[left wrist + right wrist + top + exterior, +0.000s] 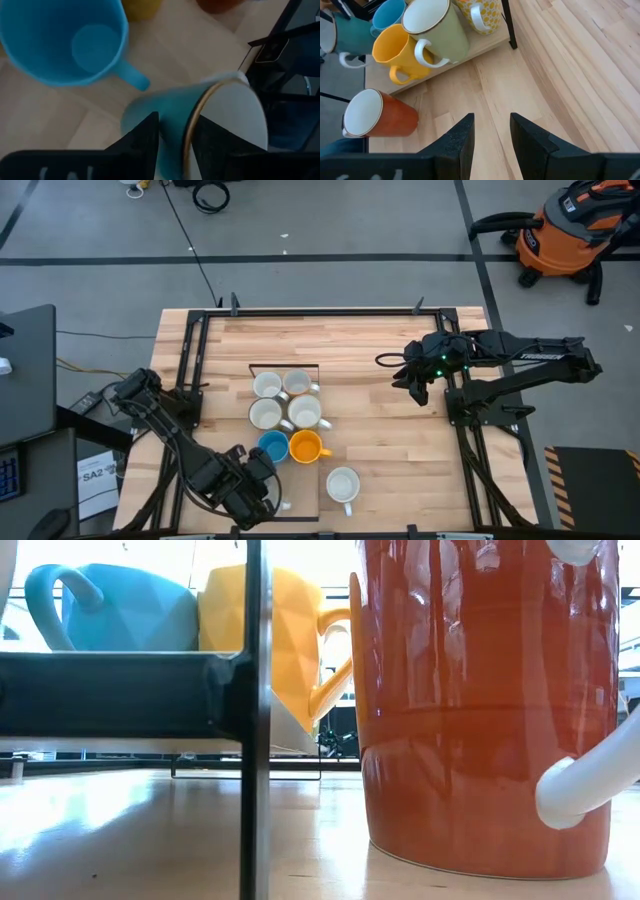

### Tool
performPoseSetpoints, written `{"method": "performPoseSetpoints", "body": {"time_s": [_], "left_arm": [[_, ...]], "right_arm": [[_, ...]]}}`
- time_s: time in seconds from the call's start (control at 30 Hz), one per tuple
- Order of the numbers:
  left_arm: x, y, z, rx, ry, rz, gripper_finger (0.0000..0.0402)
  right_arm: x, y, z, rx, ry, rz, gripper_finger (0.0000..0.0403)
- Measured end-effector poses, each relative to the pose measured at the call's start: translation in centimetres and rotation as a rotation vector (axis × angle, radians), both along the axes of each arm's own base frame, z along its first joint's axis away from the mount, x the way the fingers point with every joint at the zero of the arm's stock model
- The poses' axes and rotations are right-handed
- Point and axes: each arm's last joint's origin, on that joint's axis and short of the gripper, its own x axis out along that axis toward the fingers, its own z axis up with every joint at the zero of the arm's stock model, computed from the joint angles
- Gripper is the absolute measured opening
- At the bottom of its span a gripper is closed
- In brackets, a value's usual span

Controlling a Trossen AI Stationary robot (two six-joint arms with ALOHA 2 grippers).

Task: Place coffee mugs
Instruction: Put the light blue mug on the shelf

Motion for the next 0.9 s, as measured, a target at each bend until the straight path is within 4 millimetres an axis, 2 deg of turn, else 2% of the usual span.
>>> {"method": "performPoseSetpoints", "body": {"time_s": [0.43,0.77,0.9], "left_arm": [[-0.09,0.02,-0.03,0.015,0.015,-0.047,0.0113],[-0.05,-0.04,-0.19,0.019,0.019,-0.054,0.0045],[-0.03,-0.05,-0.20,0.021,0.016,-0.060,0.0032]], "right_arm": [[0.00,0.00,0.00,0.000,0.000,0.000,0.0130],[0.00,0.01,0.00,0.000,0.000,0.000,0.0130],[0.00,0.01,0.00,0.000,0.000,0.000,0.0130]]}}
